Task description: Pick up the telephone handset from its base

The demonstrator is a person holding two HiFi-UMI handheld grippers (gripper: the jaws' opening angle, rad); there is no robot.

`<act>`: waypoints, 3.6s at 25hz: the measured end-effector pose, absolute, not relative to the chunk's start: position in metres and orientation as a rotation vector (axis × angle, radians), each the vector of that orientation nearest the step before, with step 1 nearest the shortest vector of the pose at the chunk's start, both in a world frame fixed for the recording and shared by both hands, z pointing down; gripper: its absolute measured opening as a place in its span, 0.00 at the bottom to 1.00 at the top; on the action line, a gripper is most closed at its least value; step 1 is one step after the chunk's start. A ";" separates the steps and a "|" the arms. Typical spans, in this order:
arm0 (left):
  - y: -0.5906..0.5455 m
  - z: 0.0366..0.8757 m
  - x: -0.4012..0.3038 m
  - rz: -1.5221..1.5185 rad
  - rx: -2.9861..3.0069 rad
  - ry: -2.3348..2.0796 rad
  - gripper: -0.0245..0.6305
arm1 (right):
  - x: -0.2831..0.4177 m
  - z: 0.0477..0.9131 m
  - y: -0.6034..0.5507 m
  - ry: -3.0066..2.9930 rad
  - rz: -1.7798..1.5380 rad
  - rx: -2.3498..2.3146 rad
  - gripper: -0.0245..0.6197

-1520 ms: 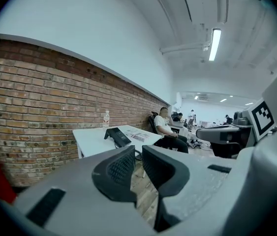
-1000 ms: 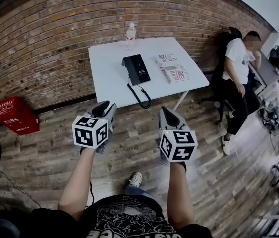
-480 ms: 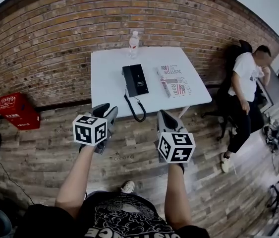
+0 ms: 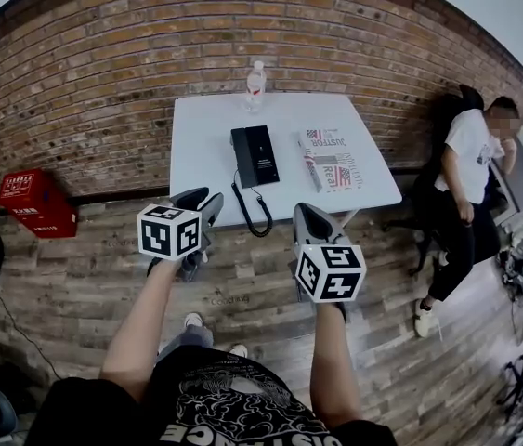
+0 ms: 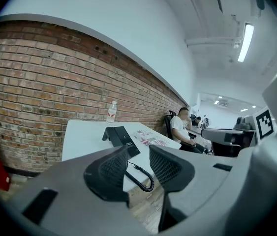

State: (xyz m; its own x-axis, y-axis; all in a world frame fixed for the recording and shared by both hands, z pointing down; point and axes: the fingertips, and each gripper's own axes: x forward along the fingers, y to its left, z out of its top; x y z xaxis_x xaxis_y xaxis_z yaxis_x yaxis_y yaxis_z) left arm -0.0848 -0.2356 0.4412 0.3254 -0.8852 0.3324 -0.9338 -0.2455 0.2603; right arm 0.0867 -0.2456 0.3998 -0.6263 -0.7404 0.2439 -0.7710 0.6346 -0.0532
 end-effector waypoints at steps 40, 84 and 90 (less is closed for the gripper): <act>-0.461 0.582 -0.127 -0.094 1.968 -0.892 0.26 | 0.029 0.447 -0.450 -2.420 0.300 1.372 0.04; -0.445 0.517 -0.072 -0.239 2.003 -0.739 0.15 | 0.095 0.445 -0.403 -2.343 0.379 1.589 0.04; -0.427 0.488 -0.033 -0.242 2.075 -0.686 0.15 | 0.126 0.431 -0.379 -2.335 0.356 1.650 0.04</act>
